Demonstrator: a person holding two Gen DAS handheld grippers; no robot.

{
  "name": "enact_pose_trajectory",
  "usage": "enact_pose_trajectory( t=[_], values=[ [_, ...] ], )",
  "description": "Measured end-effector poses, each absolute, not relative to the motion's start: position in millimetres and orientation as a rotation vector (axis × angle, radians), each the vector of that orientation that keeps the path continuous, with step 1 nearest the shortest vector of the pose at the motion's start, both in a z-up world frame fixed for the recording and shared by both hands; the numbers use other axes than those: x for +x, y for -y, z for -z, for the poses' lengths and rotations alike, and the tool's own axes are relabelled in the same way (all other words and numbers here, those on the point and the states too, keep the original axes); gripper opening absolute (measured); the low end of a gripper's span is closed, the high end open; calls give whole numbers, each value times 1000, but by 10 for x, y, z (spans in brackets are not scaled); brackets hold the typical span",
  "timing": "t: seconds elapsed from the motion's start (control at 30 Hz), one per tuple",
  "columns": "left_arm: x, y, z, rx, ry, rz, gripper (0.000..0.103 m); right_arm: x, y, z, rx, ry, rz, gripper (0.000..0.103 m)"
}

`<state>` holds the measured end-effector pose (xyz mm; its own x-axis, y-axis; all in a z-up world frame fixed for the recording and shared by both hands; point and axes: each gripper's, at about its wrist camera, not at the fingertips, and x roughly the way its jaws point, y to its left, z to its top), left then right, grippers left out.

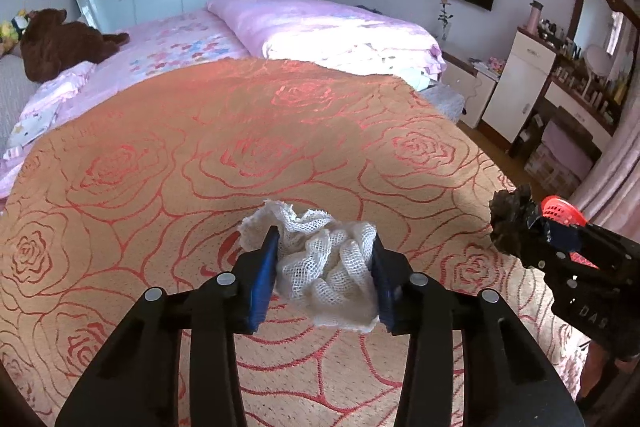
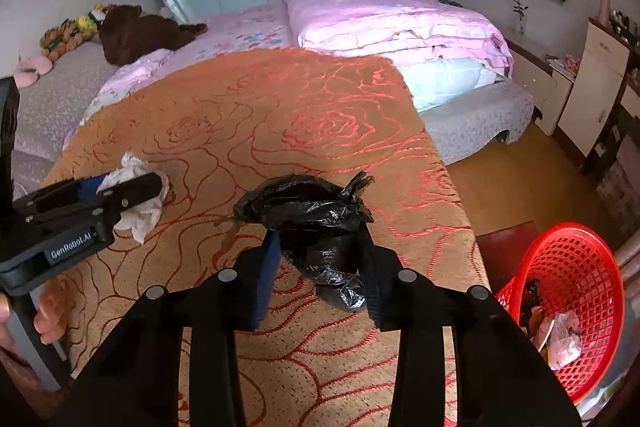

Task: Collect trash
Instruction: 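Carry the mesh net and black bag over the red basket and open both tools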

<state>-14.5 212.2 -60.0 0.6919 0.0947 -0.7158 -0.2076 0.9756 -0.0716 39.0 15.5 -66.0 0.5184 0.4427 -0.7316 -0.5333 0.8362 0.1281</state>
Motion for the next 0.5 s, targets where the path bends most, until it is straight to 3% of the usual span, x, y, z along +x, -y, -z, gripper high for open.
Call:
enact_pose_trajectory(
  t=[0.5],
  values=[
    [-237,-1873,240,-95,-716,-145,40,270,121,313,-24,-794,-592,36]
  ],
)
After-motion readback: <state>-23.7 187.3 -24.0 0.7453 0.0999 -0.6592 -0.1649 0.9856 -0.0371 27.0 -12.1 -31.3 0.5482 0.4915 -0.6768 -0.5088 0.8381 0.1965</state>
